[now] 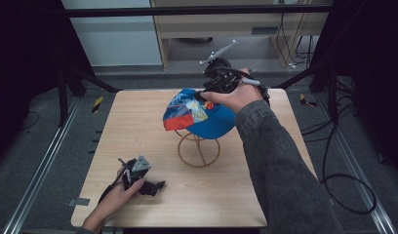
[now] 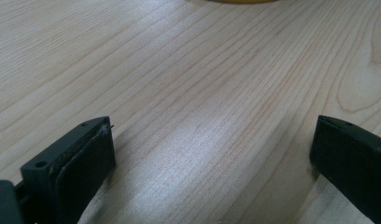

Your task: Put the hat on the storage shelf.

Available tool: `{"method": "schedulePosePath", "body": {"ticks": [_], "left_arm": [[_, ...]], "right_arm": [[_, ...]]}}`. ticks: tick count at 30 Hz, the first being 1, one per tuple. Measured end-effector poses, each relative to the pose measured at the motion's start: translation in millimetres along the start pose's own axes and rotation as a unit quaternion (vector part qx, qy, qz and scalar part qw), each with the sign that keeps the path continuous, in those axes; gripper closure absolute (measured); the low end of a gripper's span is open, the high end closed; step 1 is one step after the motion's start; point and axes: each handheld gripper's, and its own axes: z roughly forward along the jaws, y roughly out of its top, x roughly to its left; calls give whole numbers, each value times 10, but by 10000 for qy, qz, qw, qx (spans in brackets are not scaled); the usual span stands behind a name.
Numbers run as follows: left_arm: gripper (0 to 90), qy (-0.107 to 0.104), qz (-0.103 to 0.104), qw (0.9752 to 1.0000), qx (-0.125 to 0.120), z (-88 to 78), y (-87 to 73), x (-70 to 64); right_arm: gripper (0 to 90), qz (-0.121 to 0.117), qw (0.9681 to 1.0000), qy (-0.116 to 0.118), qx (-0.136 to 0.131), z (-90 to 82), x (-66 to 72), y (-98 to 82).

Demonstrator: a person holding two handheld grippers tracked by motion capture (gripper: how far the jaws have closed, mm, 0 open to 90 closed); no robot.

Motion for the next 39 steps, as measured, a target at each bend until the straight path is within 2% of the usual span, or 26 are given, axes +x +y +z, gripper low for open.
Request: {"method": "schedulePosePath", "body": {"ticks": [13,18,30,39], "left_arm": [[0,5,-13,10000,-13,2,0,-2],[0,-6,-12,10000,-8,1,0,-1],[0,-8,4,10000,5,0,0,1],[0,-10,8,10000,4,0,0,2]], "right_arm": [[156,238,9991,-233,-253,-121,2,-25],[92,290,9983,-244,-447,-209,-8,-75],[63,419,9965,-376,-614,-448,-69,-276],[63,552,9954,-460,-640,-551,-138,-477]]}}
